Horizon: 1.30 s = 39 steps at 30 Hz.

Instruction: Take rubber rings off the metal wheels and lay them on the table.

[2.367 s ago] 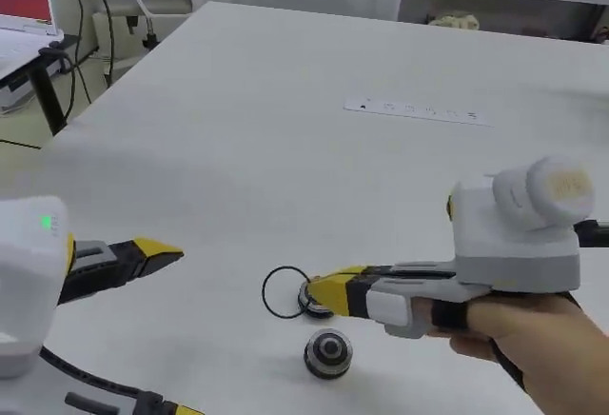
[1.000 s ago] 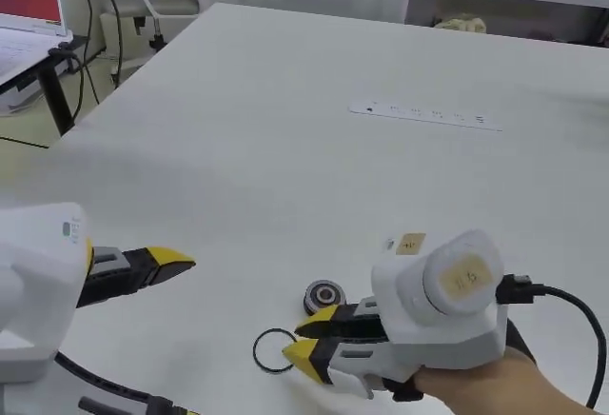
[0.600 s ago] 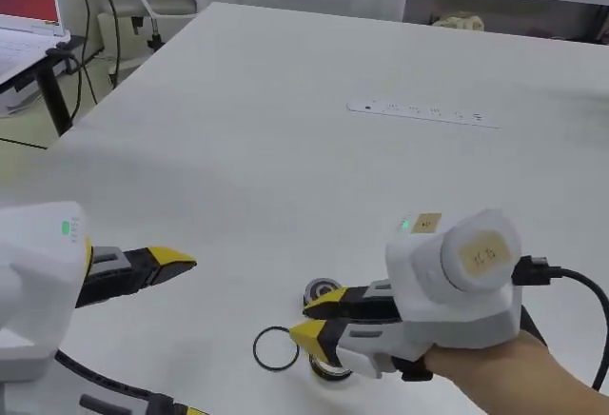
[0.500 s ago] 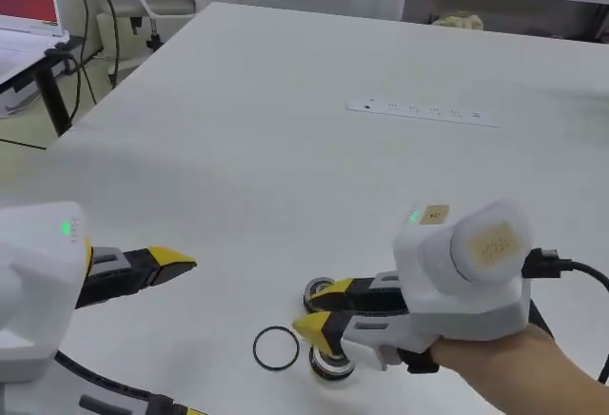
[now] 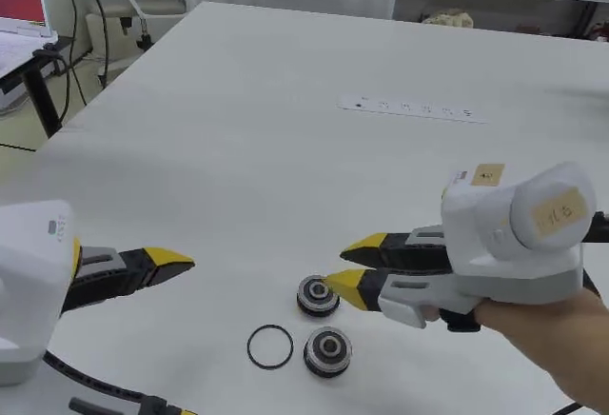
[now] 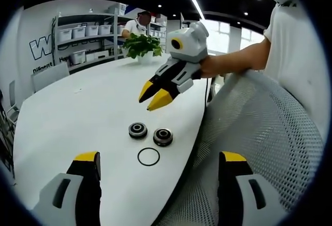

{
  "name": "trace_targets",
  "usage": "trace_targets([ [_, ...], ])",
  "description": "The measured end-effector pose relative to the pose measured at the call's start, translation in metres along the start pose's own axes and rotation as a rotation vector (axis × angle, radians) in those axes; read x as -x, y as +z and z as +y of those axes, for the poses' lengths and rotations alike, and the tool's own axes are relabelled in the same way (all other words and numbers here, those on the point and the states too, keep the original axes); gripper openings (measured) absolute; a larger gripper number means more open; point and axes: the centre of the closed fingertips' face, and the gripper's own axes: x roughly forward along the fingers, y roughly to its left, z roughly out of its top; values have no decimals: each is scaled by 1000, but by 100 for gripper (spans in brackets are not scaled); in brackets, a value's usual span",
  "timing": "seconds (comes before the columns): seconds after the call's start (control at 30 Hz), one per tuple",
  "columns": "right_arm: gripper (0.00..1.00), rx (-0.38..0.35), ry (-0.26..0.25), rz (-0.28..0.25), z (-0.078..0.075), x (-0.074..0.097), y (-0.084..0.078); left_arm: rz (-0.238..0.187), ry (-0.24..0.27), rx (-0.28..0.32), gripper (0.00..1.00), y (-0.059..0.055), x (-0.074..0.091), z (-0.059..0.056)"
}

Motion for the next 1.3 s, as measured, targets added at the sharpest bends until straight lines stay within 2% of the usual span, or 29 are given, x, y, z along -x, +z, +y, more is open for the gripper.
trace_targets([
  [0.17,16,-11,24,-6,-4,7,-3,36,-26,-44,94,4,1,-3],
  [0.27,17,-1,36,12,-5,9,-8,27,-40,-82,94,15,1,-4],
  [0.4,18,9,66,43,-5,11,-20,-6,-49,-119,93,35,0,-5],
  [0.47,19,8,86,65,-4,12,-28,-39,-58,-163,91,48,-1,-5],
  [0.57,20,4,119,95,-1,12,-40,-43,-63,-186,85,57,-3,-3],
  [0.63,20,-5,147,107,3,12,-45,-54,-71,-205,85,66,-5,0],
  [0.73,23,-23,203,132,13,9,-55,-109,-87,-253,82,86,-10,3],
  [0.83,25,-30,224,160,17,7,-65,-135,-97,-267,76,99,-15,6],
  [0.97,26,-35,241,173,20,6,-69,-161,-85,-279,79,113,-26,13],
  [1.07,27,-38,253,168,23,5,-68,-180,-107,-294,76,116,-34,10],
  [1.13,27,-34,260,161,25,4,-68,-183,-139,-281,74,115,-42,5],
  [1.17,27,-33,264,161,26,4,-68,-179,-157,-273,72,113,-45,3],
  [1.23,27,-30,271,166,29,1,-70,-160,-159,-262,69,105,-56,2],
  [1.3,27,-11,280,194,32,0,-75,-149,-170,-281,70,97,-66,-3],
])
